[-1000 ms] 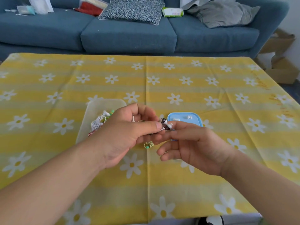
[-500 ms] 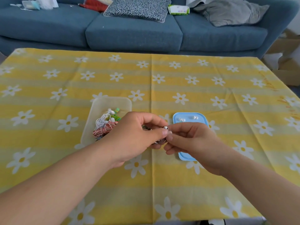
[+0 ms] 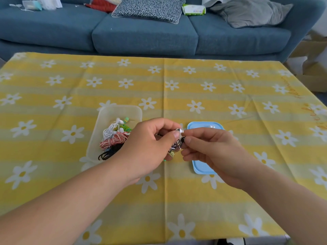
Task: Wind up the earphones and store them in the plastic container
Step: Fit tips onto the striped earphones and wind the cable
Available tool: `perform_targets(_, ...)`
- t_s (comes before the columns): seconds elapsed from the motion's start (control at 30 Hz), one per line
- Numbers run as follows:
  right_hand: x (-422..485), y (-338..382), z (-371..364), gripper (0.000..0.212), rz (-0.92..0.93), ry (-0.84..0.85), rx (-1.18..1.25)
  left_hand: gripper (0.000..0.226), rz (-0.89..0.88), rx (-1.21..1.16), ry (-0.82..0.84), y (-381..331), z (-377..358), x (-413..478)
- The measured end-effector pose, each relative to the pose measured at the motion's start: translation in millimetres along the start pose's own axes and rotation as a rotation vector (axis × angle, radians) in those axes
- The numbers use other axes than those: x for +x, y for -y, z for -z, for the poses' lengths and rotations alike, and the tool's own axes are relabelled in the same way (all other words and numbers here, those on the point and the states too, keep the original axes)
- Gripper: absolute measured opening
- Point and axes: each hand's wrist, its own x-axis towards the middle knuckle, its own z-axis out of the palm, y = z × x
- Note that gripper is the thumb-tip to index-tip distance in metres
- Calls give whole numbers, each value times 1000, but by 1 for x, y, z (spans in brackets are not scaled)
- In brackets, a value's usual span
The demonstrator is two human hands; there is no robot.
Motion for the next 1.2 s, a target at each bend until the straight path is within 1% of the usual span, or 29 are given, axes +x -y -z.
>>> perform_targets(0.07,1,0,0,19,2,-12,12,15,-3,1,8,1,-2,1)
perform_targets(0.17,1,3,0,23,-56,-13,131,18,-13,4,3,4,-1,3)
perform_targets(0.23,1,6,1,14,-103,-2,219,24,-27,26,0,7,0,5)
perform_targets(0.3,0,7,1,9,-126,1,258,25,-30,43,2,8,1,6)
perform_targets(0.47,0,8,0,12,-120,-10,234,13,-58,44,-17,7,0,7)
perform_targets(0.63,-1,6,-2,10,-93,22,109,12,-73,53,51,4,-3,2)
perform_targets(0.73,-2,4,-2,9,-97,28,88,13,-55,17,86,6,-7,1)
perform_targets(0.87,-5,5,-1,16,-124,43,97,12,-81,79,30,7,-10,2)
perform_targets(1.0,-7,7,0,17,-196,54,219,12,-70,26,8,7,-15,-1)
perform_targets(1.1,-5,8,-3,27,-210,48,306,13,-69,-10,-13,6,-17,-2)
perform_targets(1.2,-4,9,-5,24,-231,65,355,12,-102,-1,-52,4,-16,-2)
